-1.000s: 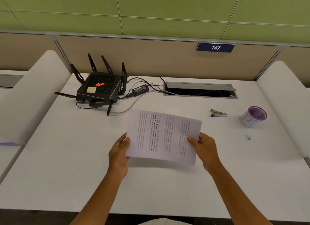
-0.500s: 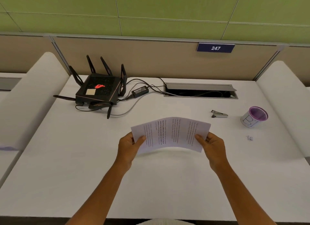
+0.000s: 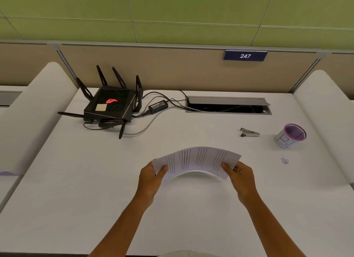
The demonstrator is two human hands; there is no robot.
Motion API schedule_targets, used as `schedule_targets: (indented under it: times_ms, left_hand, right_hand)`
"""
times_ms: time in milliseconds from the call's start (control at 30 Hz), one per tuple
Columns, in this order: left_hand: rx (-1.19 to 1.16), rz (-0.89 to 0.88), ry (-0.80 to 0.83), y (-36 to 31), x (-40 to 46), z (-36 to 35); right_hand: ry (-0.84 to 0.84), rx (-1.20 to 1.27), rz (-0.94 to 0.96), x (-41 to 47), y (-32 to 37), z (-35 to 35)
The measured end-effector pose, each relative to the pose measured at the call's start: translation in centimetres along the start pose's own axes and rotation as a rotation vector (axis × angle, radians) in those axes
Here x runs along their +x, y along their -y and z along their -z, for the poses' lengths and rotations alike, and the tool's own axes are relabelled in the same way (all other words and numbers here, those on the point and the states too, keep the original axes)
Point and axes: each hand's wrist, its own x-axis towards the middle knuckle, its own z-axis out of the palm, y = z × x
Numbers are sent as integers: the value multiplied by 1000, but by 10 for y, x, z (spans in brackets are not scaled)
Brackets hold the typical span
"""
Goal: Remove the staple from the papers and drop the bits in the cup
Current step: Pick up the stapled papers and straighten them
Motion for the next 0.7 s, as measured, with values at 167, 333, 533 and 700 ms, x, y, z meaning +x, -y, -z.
schedule_targets:
  times_ms: [167,333,533,700]
  left_hand:
    - [15,58,-8,10,-6,-6]
    - [4,80,28,14,-16,-10]
    - [-73,117,112,31,-32,-4]
    - [-4,75,195,27,-34,6]
  right_hand:
    - [22,-33,-19,8,-2,7]
    - [98,-140,58,27,23,17]
    - [263,-299,124,53,63,29]
    - [404,-497,157,66,92,30]
